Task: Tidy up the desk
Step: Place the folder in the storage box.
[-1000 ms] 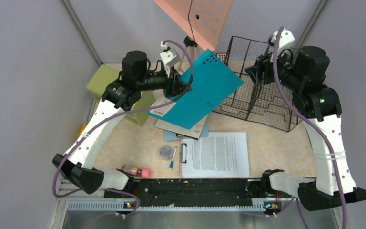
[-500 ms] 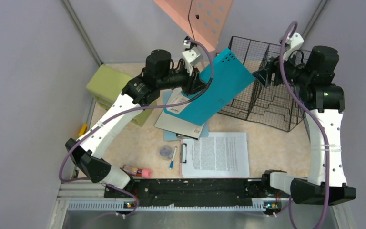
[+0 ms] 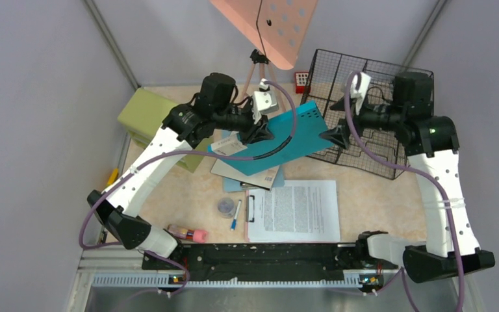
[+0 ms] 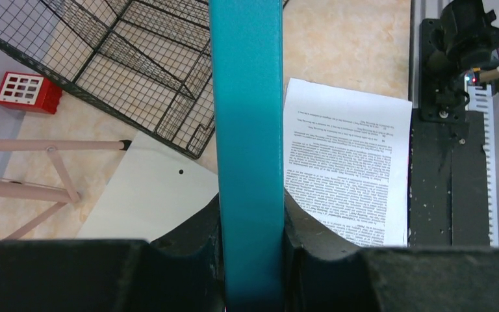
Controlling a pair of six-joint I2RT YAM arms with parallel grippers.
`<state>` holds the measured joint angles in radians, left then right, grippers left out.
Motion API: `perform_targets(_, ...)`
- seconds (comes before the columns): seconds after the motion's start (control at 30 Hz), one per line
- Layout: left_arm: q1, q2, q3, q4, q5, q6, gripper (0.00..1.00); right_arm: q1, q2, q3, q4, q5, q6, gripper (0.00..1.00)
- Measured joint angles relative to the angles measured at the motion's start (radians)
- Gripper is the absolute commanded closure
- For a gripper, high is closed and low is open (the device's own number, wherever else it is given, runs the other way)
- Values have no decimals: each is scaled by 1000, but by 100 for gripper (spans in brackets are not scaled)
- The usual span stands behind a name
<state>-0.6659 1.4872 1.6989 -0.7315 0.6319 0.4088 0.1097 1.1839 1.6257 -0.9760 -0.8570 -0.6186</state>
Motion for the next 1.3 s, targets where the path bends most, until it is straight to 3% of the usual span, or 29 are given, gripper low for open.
perform_targets(0.13,0,0,25,-50,16,55,100,87,-16,-53,-6,0,-39,14)
perform_targets(0.57,0,-5,29,-154,63,156,100,114,-29,-200,49,14,-89,18)
perform_targets(0.63,0,-6,32,-160,72,158,100,133,-31,-228,62,2,-92,25)
perform_targets(0.7,0,-6,35,-160,87,158,100,160,-32,-265,82,-6,-87,38)
perform_targets(0.73,0,-6,37,-160,93,156,100,172,-32,-279,89,-7,-87,49)
perform_targets(0.8,0,-6,40,-159,105,152,100,191,-31,-296,100,-9,-82,91)
perform_targets(0.83,0,-6,40,-159,111,151,100,196,-31,-298,102,-9,-76,100)
perform_targets(1.1,5,-8,41,-160,101,194,99,208,-45,-293,89,-2,-68,100)
perform_targets(1.2,2,-7,48,-165,93,201,88,208,-46,-268,69,10,-53,100)
perform_targets(1.3,-5,16,107,-214,73,217,83,209,-44,-241,60,17,-36,100)
